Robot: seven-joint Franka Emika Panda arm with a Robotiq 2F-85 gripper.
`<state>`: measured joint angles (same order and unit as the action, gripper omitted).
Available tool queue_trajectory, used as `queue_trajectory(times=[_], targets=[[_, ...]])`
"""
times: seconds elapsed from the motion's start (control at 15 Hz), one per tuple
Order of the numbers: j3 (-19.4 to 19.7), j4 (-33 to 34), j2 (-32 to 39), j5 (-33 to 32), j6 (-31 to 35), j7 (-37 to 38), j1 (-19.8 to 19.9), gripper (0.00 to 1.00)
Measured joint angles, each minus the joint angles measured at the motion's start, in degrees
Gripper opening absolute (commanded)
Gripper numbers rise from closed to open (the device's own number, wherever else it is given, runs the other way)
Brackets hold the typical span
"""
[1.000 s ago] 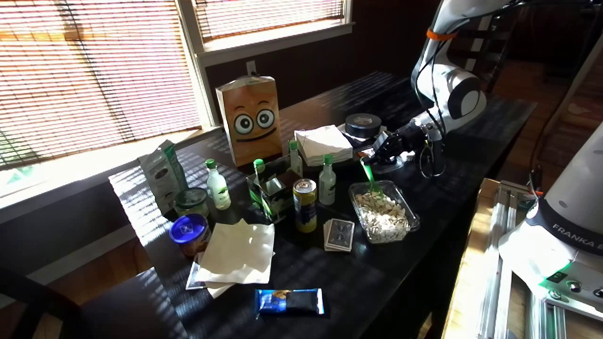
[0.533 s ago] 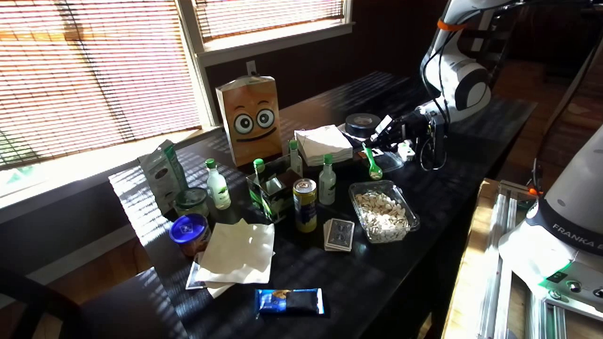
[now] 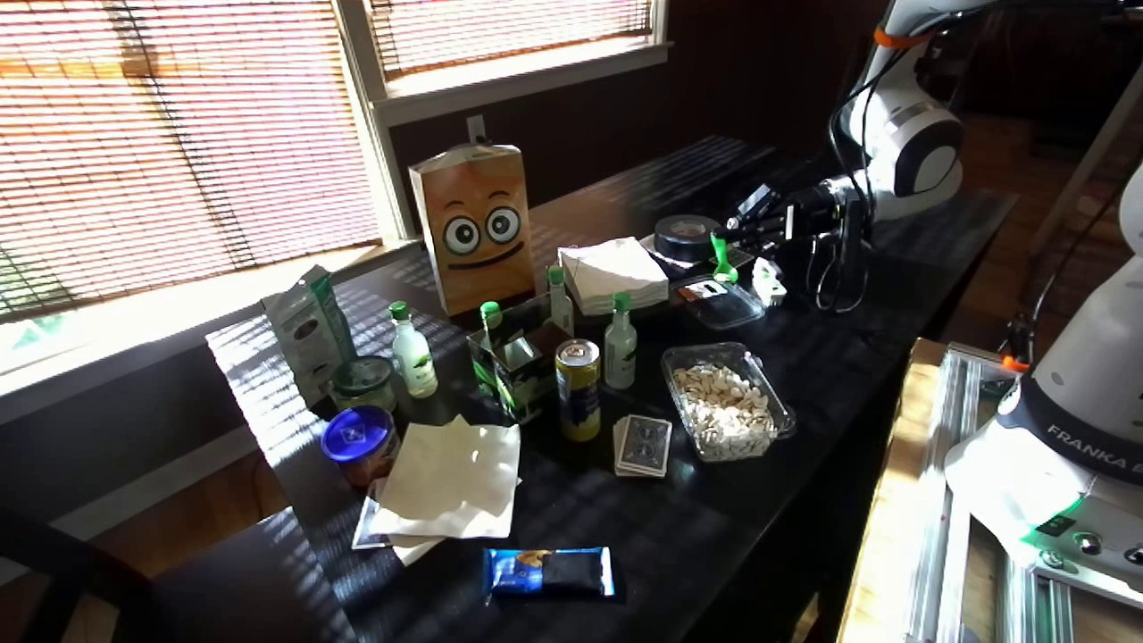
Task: Scoop up some seeds out of the lunch box and put them on the lid
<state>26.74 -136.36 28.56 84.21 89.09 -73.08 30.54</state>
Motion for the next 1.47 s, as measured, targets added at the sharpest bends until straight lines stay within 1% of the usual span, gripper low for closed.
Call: queue_trajectory(times=[0.07,0.13,0.27,0.33,0.4,0.47,0.73,1.07,1.47], targets=[[0.2,0.65,0.77,0.04,-1.29,0.54,1.04,0.03],[0.27,1.27,1.54,0.04,-2.97,0.79,2.07,0.11],[0.24,2.28,3.05,-0.06,-6.53,0.87,3.75,0.11],[0.23,2.55,3.54,-0.06,-7.14,0.87,4.02,0.11],[0.21,2.69,3.84,-0.07,-7.42,0.87,4.06,0.11],[0.11,2.78,3.99,-0.07,-7.48,0.87,4.05,0.03],[0.05,2.87,4.05,0.62,-7.36,0.86,4.03,0.03],[0.59,2.99,4.18,6.22,-6.36,0.86,5.23,0.03],[1.19,3.07,4.71,16.3,-3.35,0.29,7.38,0.03]])
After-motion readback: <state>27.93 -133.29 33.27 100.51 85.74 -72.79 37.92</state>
